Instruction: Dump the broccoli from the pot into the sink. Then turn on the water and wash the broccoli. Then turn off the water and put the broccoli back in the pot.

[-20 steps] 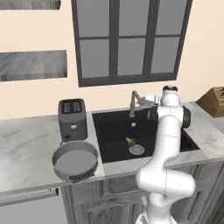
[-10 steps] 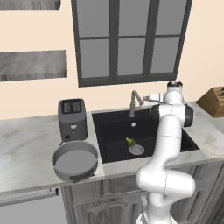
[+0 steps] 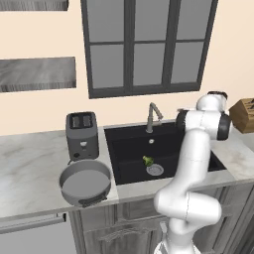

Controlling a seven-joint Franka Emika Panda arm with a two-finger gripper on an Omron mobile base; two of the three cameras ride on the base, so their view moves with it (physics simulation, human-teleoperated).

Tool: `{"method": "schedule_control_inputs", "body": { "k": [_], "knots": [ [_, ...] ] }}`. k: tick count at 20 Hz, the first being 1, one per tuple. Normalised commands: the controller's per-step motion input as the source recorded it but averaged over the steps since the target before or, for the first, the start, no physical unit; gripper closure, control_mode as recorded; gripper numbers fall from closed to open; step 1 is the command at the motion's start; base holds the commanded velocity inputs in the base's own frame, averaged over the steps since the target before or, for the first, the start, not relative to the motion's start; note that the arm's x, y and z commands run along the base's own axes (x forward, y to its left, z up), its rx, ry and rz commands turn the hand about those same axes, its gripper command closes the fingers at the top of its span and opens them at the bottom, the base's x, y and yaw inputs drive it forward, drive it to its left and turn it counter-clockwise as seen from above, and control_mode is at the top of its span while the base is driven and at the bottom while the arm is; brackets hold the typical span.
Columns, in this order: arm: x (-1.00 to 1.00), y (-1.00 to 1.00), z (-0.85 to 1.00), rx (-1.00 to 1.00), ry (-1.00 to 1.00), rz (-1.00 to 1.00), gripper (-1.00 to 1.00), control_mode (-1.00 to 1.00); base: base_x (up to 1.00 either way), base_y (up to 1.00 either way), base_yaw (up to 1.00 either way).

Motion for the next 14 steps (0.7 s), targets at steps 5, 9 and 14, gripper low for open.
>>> {"method": "schedule_control_inputs", "body": {
  "k": [5,9,14],
  "knots": [
    [-1.00,0.04,0.66,-0.11,-0.26,-0.33,-1.00,-1.00,0.00,0.00,0.00],
    [-1.00,0.19,0.98,-0.21,-0.19,-0.30,-1.00,-1.00,0.00,0.00,0.00],
    [-0.95,0.21,1.00,-0.32,-0.15,-0.24,-1.00,-1.00,0.00,0.00,0.00]
  ]
}}
